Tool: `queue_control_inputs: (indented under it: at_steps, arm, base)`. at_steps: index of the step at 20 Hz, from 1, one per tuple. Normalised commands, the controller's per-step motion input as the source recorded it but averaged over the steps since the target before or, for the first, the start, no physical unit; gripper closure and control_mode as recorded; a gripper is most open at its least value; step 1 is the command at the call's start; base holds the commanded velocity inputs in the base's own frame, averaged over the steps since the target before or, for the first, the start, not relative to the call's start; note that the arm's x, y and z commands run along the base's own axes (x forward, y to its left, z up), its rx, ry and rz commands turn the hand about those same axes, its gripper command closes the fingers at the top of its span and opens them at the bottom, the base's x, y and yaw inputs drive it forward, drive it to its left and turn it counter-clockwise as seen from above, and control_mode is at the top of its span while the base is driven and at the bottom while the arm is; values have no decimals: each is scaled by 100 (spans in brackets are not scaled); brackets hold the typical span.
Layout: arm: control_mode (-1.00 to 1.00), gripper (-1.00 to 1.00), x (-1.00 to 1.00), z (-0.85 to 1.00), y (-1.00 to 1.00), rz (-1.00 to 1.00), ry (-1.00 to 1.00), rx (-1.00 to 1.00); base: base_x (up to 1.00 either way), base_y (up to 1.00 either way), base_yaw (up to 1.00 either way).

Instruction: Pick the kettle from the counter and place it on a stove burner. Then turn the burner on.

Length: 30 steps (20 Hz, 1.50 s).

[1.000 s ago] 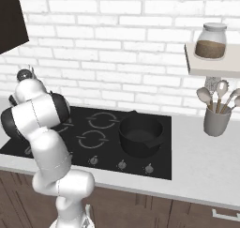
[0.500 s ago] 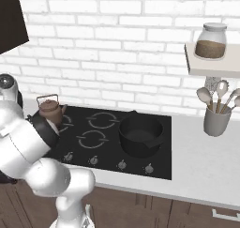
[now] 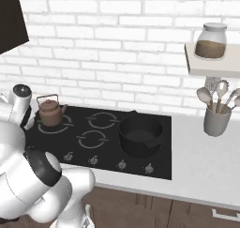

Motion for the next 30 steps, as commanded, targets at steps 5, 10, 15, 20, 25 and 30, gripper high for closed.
queue_control_inputs:
  at_steps: [5, 10, 15, 20, 25, 30]
  arm:
    - [-100, -100, -1, 0, 0, 2, 0, -8]
    - [-100, -100, 0, -9, 0, 9, 0, -21]
    - [-100, -100, -3, -36, 0, 10, 0, -32]
    - [-100, -100, -1, -45, 0, 10, 0, -35]
    - [-100, -100, -14, -36, -20, 3, 0, -13]
    - [-100, -100, -12, -38, -27, 0, 0, 0]
  base:
    - [0, 0, 0]
    - [0, 0, 0]
    - [0, 0, 0]
    - [0, 0, 0]
    - [0, 0, 0]
    - [0, 0, 0]
